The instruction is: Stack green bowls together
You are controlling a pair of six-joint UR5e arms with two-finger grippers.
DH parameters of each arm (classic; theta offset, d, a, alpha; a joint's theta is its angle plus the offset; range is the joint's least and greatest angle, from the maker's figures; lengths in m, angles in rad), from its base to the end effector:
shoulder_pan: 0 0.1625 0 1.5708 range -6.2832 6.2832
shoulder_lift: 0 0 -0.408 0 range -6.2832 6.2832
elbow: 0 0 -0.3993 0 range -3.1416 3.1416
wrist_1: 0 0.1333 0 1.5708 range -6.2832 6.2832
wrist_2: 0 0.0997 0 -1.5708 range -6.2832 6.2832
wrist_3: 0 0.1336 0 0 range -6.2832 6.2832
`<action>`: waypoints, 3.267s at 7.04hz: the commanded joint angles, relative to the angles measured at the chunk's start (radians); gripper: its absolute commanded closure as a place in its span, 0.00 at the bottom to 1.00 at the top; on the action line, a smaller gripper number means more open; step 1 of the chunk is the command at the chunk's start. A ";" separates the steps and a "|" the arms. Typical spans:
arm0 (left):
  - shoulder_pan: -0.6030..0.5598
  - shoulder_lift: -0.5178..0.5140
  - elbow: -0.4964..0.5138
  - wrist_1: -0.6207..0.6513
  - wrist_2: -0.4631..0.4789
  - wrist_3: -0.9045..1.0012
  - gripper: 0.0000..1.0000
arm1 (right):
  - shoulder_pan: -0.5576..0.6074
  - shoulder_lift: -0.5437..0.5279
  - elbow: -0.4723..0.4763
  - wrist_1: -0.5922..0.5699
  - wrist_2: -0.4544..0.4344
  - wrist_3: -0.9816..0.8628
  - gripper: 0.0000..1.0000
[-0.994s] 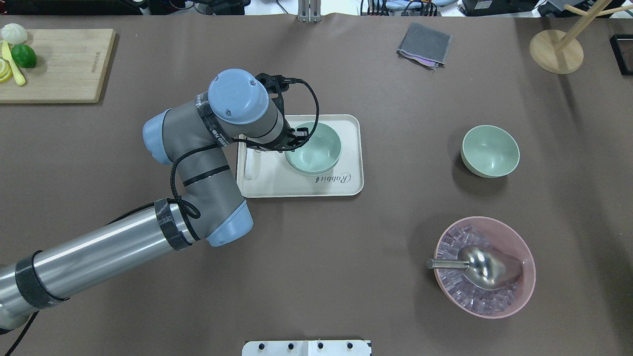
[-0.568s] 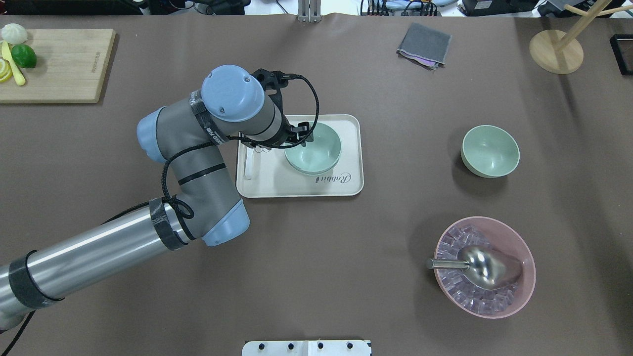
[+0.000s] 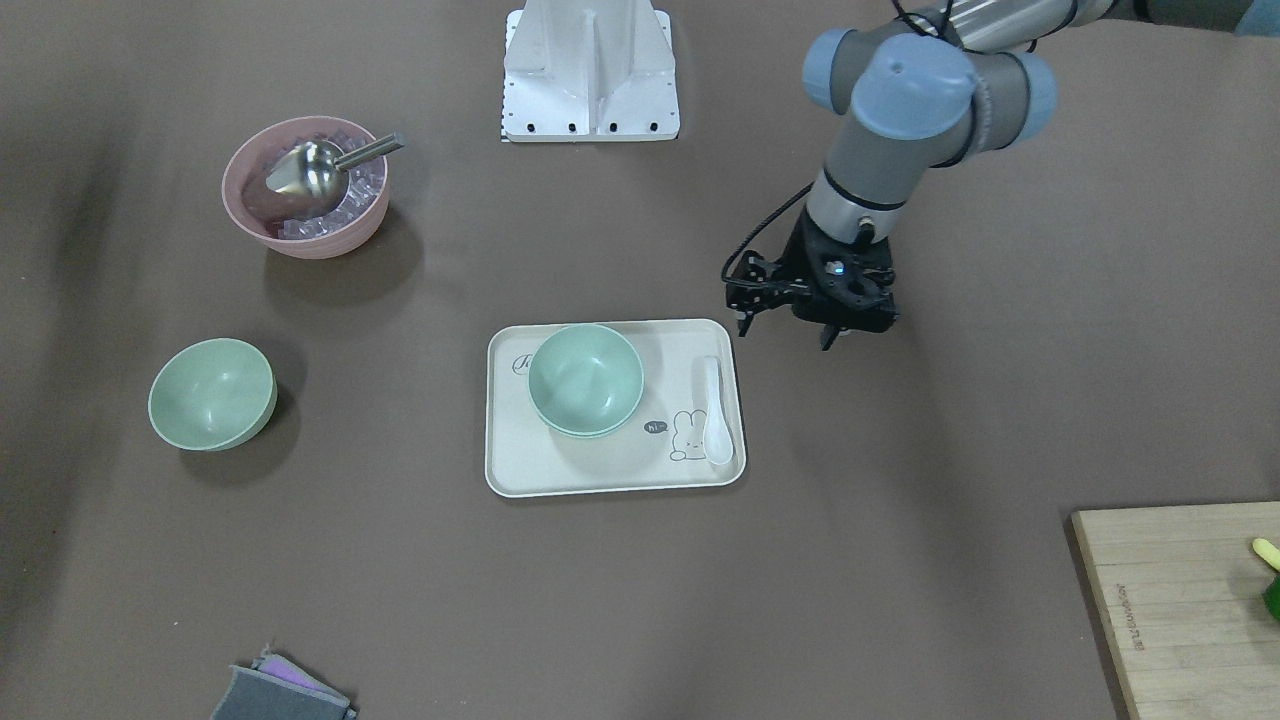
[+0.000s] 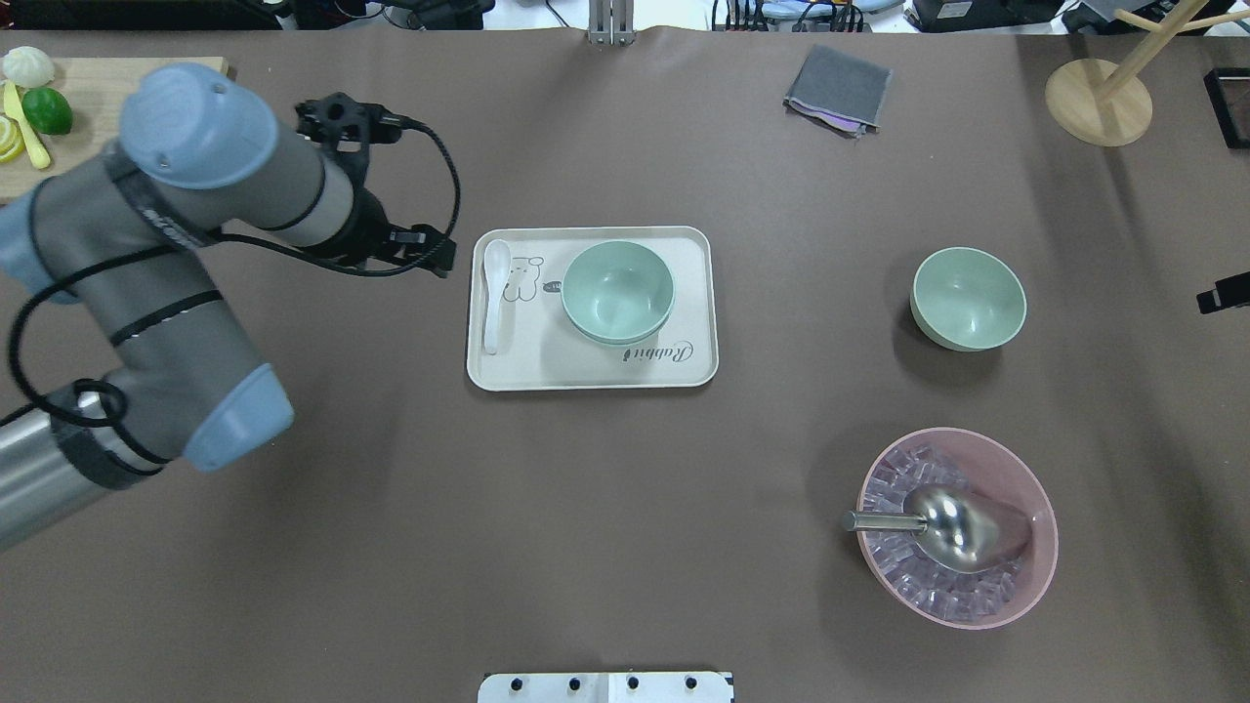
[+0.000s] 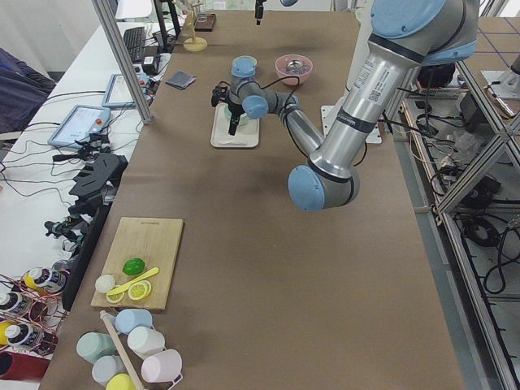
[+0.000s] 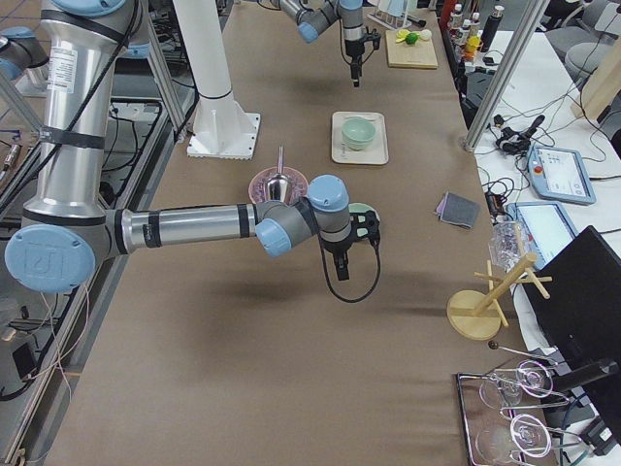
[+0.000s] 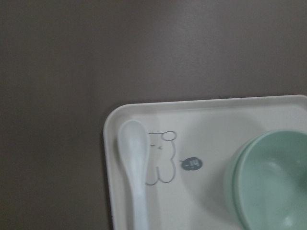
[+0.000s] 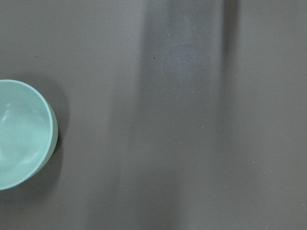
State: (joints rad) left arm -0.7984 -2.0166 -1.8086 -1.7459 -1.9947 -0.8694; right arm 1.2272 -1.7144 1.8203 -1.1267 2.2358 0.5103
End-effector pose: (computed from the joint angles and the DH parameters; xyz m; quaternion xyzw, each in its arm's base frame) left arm 0.3925 -0.5151 0.2825 0.1374 0.4282 0.0444 0.8921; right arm -0.1133 -0.4678 0.5616 0.1035 -0.3922 -0.0126 0.9139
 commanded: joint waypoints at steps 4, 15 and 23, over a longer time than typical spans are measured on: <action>-0.430 0.361 -0.054 -0.007 -0.139 0.657 0.01 | -0.263 0.215 -0.122 0.012 -0.176 0.272 0.00; -0.450 0.378 -0.055 -0.012 -0.139 0.670 0.01 | -0.325 0.242 -0.156 0.013 -0.237 0.424 0.79; -0.669 0.470 0.079 0.096 -0.240 0.982 0.01 | -0.333 0.573 -0.066 -0.329 -0.174 0.508 1.00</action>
State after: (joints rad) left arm -1.3600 -1.5628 -1.7710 -1.7226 -2.2134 -0.0722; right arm 0.9173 -1.2096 1.7329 -1.3822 2.0587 0.9618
